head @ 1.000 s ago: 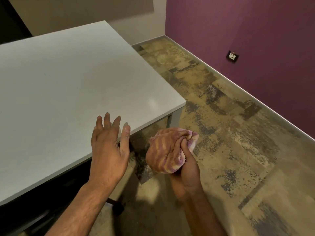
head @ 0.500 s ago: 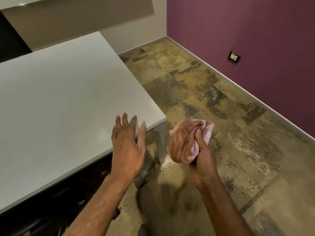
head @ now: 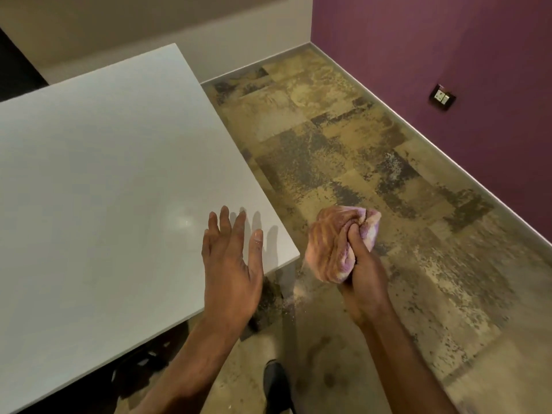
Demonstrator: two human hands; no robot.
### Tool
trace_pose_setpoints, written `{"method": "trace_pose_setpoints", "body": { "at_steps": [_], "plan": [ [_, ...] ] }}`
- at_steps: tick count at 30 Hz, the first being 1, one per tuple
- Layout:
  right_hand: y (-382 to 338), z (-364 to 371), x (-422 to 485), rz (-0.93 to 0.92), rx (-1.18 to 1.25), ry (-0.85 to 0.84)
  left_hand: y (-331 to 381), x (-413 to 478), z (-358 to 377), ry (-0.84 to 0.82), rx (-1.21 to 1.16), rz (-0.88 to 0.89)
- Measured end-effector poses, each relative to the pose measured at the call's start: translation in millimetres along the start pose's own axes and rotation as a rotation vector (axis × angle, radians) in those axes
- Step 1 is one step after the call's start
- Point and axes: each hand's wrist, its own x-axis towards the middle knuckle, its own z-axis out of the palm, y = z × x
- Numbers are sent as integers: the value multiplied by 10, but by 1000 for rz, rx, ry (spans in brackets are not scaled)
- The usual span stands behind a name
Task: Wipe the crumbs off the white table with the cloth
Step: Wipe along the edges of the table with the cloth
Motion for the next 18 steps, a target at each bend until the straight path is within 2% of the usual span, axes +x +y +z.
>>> {"method": "trace_pose_setpoints", "body": {
  "at_steps": [9,18],
  "plan": [
    [-495,-114,595,27,-108,-87,268,369,280,57,29,-89],
    [-1093,-442,1232,30,-290,-409,788,346,673,296,103,-356]
  ]
}}
